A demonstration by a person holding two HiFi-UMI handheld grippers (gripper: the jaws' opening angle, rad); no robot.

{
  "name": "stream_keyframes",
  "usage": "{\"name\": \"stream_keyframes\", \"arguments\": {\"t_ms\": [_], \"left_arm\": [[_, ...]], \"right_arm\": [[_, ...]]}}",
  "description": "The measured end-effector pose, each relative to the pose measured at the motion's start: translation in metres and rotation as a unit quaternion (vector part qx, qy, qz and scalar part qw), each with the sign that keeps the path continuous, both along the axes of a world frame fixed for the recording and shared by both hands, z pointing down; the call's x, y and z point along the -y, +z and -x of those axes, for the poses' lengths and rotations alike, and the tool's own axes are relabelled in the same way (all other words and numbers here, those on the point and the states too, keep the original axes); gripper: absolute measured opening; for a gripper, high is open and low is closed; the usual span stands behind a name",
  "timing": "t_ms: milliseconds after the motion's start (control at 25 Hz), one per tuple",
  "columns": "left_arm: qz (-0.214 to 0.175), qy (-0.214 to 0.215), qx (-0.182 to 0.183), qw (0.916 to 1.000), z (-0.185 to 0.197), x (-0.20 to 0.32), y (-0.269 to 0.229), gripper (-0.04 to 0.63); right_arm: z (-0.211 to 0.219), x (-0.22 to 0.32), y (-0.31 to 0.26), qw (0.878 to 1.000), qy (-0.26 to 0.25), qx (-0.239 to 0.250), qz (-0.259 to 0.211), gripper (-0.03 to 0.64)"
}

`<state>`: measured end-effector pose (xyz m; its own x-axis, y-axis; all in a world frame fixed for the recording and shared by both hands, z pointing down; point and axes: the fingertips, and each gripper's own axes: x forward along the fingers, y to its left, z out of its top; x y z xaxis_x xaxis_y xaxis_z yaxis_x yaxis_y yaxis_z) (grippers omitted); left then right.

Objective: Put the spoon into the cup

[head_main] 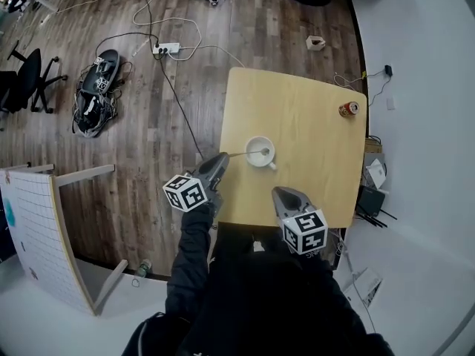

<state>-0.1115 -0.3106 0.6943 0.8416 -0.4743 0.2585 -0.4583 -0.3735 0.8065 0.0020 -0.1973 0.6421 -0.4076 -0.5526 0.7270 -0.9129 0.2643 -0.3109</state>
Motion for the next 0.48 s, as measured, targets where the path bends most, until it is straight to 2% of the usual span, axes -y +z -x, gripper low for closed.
{"name": "stream_keyframes", "arguments": {"t_ms": [120, 200, 320, 480], "left_arm": [[0.002, 0.024, 0.058, 0.9980, -0.017, -0.001, 0.013, 0.035], [0.001, 0.033, 0.084, 0.9960, -0.024, -0.003, 0.019, 0.035], [0.005, 0.034, 0.101, 0.9943, -0.034, -0.005, 0.026, 0.035], [0.021, 0.015, 0.109, 0.9937, -0.039, -0.007, 0.034, 0.037]], "right_arm": [[-0.006, -0.007, 0.002, 1.000, 0.009, -0.001, 0.003, 0.021], [-0.009, -0.011, 0.003, 1.000, 0.013, 0.000, 0.003, 0.021], [-0.010, -0.015, 0.003, 1.000, 0.013, 0.003, 0.001, 0.021], [-0.012, -0.020, 0.002, 1.000, 0.006, 0.008, -0.003, 0.021]]}}
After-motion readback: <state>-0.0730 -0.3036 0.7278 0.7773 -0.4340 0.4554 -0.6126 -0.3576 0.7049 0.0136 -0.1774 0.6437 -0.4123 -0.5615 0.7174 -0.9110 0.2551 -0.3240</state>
